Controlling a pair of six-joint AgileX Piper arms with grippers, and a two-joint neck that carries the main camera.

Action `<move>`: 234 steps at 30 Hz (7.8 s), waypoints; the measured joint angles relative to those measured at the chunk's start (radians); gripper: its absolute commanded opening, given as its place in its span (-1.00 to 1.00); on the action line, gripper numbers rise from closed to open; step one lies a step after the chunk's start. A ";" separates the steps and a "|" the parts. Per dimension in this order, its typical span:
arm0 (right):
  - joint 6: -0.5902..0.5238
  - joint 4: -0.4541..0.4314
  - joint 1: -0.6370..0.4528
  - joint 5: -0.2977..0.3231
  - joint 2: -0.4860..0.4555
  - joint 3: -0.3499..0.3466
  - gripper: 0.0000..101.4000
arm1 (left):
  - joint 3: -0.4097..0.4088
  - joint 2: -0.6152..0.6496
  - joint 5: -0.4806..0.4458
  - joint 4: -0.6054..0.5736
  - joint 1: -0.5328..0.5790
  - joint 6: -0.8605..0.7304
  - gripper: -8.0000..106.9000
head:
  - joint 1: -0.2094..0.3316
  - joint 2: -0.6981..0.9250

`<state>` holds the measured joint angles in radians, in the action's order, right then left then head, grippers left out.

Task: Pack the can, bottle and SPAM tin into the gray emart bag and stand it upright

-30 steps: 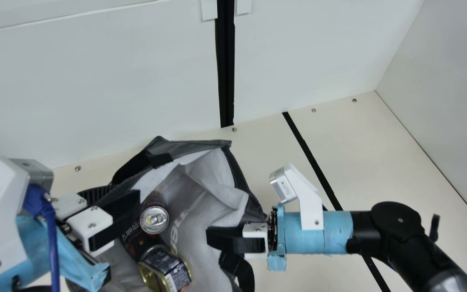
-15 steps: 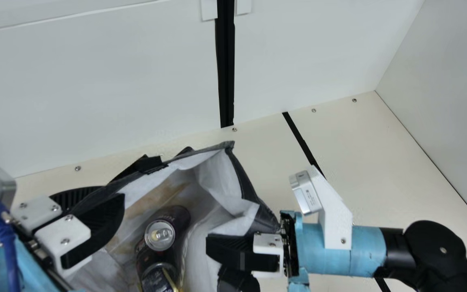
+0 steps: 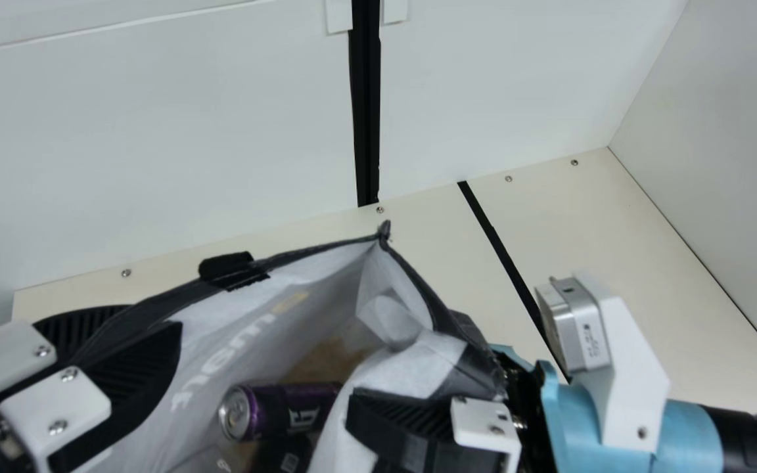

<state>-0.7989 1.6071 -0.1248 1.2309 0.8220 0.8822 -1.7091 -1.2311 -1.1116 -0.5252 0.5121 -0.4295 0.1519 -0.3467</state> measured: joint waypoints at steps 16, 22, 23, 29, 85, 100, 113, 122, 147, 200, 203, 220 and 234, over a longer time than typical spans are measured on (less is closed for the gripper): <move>0.249 -0.173 -0.096 -0.005 -0.061 0.102 -1.00 | -0.016 -0.029 -0.106 0.029 0.118 0.124 -1.00 | 0.000 -0.002; 0.242 -0.244 -0.105 -0.016 -0.027 0.079 -1.00 | 0.070 -0.063 -0.106 -0.025 0.115 0.112 -1.00 | 0.000 -0.002; 0.233 -0.252 -0.108 -0.016 -0.021 0.073 -1.00 | 0.076 -0.074 -0.106 -0.039 0.106 0.099 -1.00 | 0.000 -0.002; 0.135 -0.267 -0.132 -0.016 0.051 0.045 -1.00 | 0.067 -0.151 -0.106 -0.122 0.047 0.007 -1.00 | 0.000 -0.002; -1.119 -0.060 0.192 -0.656 0.825 0.342 -1.00 | -0.801 -0.939 -0.108 0.038 -0.101 -0.180 -1.00 | 0.000 -0.002; -0.882 -0.154 0.106 -0.511 0.738 0.295 -1.00 | -0.795 -0.896 -0.110 0.117 -0.059 -0.114 -1.00 | 0.000 -0.002; -0.858 -0.161 0.104 -0.502 0.737 0.294 -1.00 | -0.799 -0.889 -0.110 0.117 -0.053 -0.102 -1.00 | 0.000 -0.002; -0.858 -0.161 0.104 -0.502 0.737 0.294 -1.00 | -0.799 -0.889 -0.110 0.117 -0.053 -0.102 -0.69 | 0.000 -0.002; -0.858 -0.162 0.104 -0.503 0.737 0.294 -1.00 | -0.431 -0.541 0.075 0.028 -0.122 -0.199 0.71 | 0.000 0.000; -0.858 -0.163 0.104 -0.503 0.737 0.294 -1.00 | 0.192 0.088 -0.108 0.413 -0.579 0.057 0.71 | 0.000 -0.002; -0.858 -0.163 0.104 -0.503 0.737 0.294 -1.00 | 0.229 0.119 -0.108 0.391 -0.611 0.045 0.71 | 0.000 -0.002; -0.858 -0.163 0.104 -0.503 0.737 0.294 -1.00 | 0.259 0.161 -0.106 0.368 -0.637 0.017 0.71 | 0.000 -0.002; -0.687 -0.387 0.000 -0.488 0.668 0.348 -1.00 | 0.259 0.161 -0.104 0.368 -0.637 0.017 0.71 | 0.000 -0.002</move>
<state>-1.4858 1.2203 -0.1244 0.7426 1.4905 1.2303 -1.4500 -1.0701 -1.2152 -0.1572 -0.1247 -0.4130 0.1519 -0.3482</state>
